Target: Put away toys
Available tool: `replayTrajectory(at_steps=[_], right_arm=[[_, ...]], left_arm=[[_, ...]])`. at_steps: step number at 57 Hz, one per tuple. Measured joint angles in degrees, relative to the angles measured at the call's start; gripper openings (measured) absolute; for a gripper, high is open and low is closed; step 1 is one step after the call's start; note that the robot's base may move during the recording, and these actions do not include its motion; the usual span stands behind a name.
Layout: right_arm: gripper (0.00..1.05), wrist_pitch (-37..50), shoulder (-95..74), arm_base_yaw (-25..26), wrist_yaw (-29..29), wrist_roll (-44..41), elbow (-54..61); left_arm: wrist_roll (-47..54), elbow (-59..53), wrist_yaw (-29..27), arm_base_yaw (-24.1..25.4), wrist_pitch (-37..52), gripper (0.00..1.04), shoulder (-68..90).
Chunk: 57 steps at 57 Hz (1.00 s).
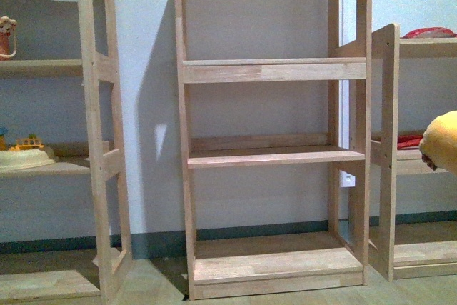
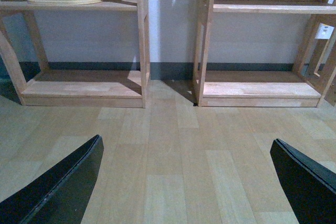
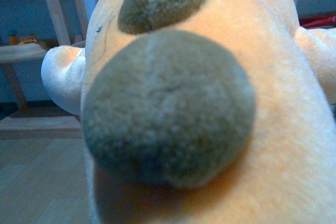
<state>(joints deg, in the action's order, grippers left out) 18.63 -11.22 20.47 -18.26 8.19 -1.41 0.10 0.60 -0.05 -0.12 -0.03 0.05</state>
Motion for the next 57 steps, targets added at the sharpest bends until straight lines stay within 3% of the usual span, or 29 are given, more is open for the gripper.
replayTrajectory(at_steps=[57], right_arm=[[0.20,0.0,0.0,0.0,0.1,0.0,0.0]], left_arm=[[0.0,0.0,0.0,0.0,0.0,0.99,0.0]])
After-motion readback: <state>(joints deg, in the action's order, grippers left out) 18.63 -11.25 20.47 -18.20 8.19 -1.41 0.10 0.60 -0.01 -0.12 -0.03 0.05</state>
